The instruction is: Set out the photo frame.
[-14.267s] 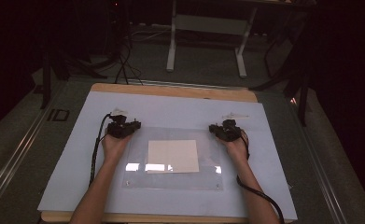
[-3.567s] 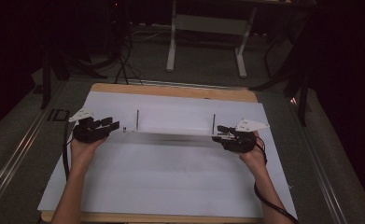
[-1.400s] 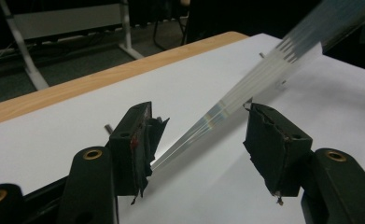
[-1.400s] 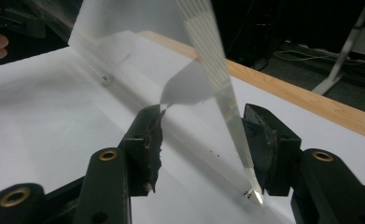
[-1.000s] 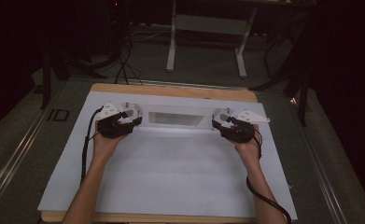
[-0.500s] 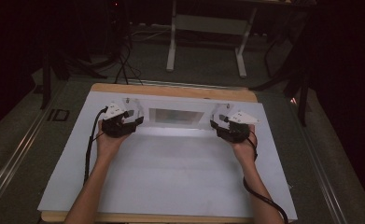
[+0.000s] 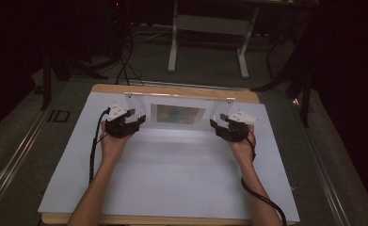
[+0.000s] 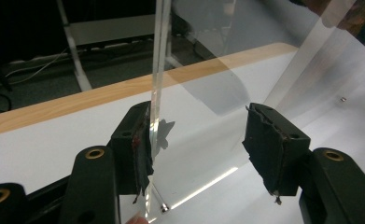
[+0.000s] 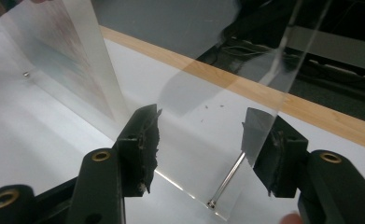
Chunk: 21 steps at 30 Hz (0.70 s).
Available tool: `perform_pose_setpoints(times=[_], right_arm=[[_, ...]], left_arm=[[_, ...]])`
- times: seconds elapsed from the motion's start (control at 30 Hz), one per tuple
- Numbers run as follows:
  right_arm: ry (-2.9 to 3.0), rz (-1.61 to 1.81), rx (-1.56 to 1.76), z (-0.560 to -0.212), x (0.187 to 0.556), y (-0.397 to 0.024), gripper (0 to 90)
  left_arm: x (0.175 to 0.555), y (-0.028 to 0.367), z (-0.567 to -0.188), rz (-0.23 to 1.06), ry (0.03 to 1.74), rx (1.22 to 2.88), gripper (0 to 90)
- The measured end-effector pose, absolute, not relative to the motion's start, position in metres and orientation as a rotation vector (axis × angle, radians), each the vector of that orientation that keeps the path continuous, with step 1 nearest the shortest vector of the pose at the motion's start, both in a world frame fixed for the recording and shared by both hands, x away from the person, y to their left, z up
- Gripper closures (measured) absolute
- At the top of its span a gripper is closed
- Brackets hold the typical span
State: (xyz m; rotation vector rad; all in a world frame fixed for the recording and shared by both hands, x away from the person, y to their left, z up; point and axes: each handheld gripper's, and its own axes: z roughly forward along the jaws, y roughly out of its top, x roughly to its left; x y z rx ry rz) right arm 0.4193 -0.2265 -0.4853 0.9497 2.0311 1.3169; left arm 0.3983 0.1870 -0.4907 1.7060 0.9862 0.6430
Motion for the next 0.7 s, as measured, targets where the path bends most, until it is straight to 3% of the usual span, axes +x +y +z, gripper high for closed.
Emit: perform_pose_setpoints(times=[0.43,0.7], right_arm=[[2.025,1.265,0.941,-0.4829,0.4172,-0.2224,45.4],[2.016,1.290,0.938,-0.4756,0.4123,-0.2237,45.3]], left_arm=[[0.3944,0.1797,-0.4894,0.710,1.007,1.718,42.3],[0.3913,0.1808,-0.4851,0.685,1.016,1.705,42.6]])
